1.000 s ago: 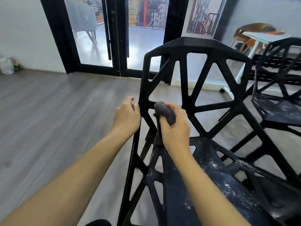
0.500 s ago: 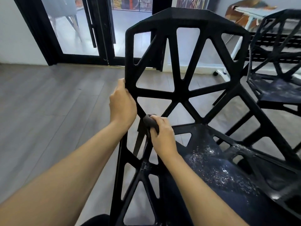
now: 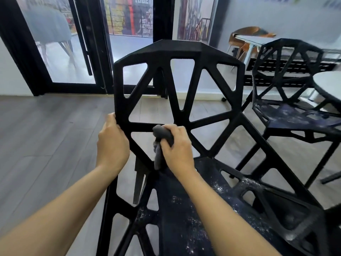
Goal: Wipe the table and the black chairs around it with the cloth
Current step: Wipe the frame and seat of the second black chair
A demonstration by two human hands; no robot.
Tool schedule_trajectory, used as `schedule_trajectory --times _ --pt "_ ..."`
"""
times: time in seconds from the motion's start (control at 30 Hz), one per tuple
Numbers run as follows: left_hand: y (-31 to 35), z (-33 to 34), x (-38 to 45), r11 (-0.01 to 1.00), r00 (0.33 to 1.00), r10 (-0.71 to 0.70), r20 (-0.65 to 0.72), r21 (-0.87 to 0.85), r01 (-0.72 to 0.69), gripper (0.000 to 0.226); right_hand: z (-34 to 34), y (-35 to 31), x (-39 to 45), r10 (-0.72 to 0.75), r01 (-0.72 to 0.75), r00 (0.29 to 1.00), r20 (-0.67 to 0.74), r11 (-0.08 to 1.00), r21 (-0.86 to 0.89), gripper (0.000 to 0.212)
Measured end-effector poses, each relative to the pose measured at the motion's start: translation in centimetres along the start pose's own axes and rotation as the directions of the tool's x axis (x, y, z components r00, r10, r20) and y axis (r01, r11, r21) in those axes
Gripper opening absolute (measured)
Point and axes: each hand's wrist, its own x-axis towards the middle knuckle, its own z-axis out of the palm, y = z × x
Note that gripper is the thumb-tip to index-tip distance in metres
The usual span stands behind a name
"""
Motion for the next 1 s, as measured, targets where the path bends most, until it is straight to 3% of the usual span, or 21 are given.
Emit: schedule_trajectory --times 0.03,0.1,0.17,0.27,0.33,0.57,0.77,0.87,1.0 --pt "0.0 0.1 0.0 1.0 1.0 0.003 0.003 0.005 -0.004 0.024 -1.2 0.3 0.9 -0.014 0.016 0.988 -0.155 1.0 0.013 0.034" --pt "-0.1 0.1 -0.1 1.0 1.0 0.012 0.0 0.013 -0.012 0.025 -3.2 1.4 2.9 -0.072 0.051 0.888 -0.454 0.997 -0.059 0.033" --pt "-0.1 0.3 0.0 1.0 1.0 0.015 -0.008 0.021 -0.014 0.026 -3.7 3.0 4.9 -0.052 -0.001 0.845 -0.533 0.995 -0.1 0.033" --pt "-0.3 0.3 0.1 1.0 1.0 0.008 -0.011 0.023 -0.008 0.026 -1.5 4.5 5.5 0.019 -0.098 0.911 -0.412 0.981 -0.17 0.037" --pt "-0.2 0.3 0.1 1.0 1.0 0.01 -0.008 0.019 -0.01 0.025 -0.1 4.4 4.9 0.045 -0.108 0.913 -0.405 0.985 -0.135 0.037" --pt "-0.4 0.4 0.3 0.999 1.0 -0.005 -0.011 0.035 0.005 0.027 2.8 4.9 -1.5 -0.009 -0.004 0.995 -0.103 0.991 -0.13 0.043" --pt "-0.3 0.5 0.7 1.0 1.0 -0.003 -0.021 0.021 0.003 0.03 3.2 4.4 -1.0 0.129 -0.137 0.972 -0.197 0.99 -0.025 0.036" --pt "-0.3 0.4 0.9 0.999 0.999 -0.028 -0.02 0.036 0.028 0.032 4.4 3.9 -3.8 0.133 -0.127 0.991 0.031 0.979 -0.162 0.035" --pt "-0.3 0.2 0.9 0.997 0.997 -0.071 -0.001 -0.011 0.071 0.035 3.7 3.1 -4.0 0.133 -0.04 0.951 0.28 0.949 -0.314 0.04"
